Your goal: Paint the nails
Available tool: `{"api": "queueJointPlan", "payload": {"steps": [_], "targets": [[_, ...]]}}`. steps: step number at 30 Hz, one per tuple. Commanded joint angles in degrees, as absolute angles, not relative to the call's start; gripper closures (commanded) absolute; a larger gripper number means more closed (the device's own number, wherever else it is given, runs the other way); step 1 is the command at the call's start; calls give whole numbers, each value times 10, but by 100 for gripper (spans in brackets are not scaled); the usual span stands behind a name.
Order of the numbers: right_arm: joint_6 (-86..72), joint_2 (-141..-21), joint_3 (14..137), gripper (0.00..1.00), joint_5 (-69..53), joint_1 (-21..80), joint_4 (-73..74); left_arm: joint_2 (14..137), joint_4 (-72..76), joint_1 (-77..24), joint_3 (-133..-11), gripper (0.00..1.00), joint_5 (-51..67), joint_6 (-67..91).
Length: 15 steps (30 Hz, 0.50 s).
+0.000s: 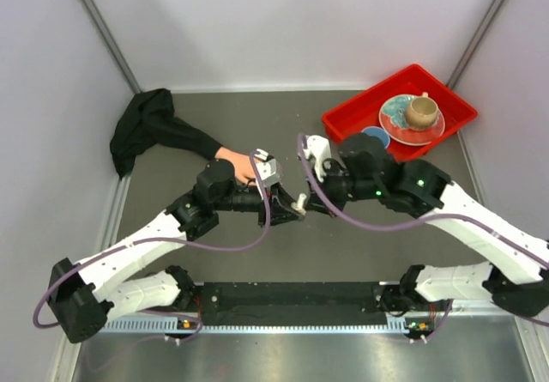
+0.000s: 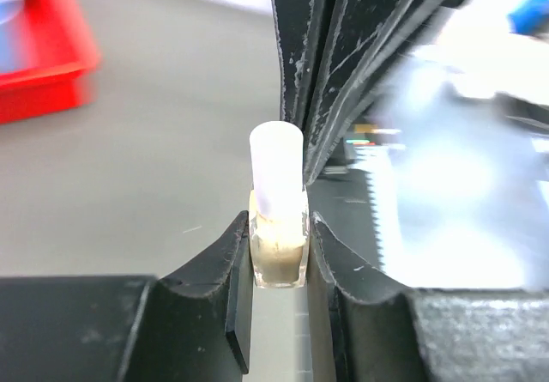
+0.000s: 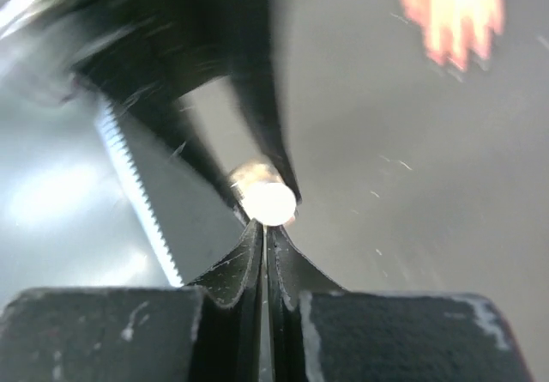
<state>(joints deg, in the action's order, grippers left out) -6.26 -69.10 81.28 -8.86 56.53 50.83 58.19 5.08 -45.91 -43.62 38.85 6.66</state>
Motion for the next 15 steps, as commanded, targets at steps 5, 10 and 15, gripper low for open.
{"api": "queueJointPlan", "payload": {"steps": [5, 10, 15], "targets": [[28, -677, 830, 100, -192, 569, 425, 572, 121, -468, -515, 100, 618, 119], [-125, -693, 891, 53, 9, 569, 475, 556, 56, -470, -519, 100, 411, 47], [-291, -721, 936, 45, 111, 570, 522, 562, 100, -496, -485, 100, 185, 16]]}}
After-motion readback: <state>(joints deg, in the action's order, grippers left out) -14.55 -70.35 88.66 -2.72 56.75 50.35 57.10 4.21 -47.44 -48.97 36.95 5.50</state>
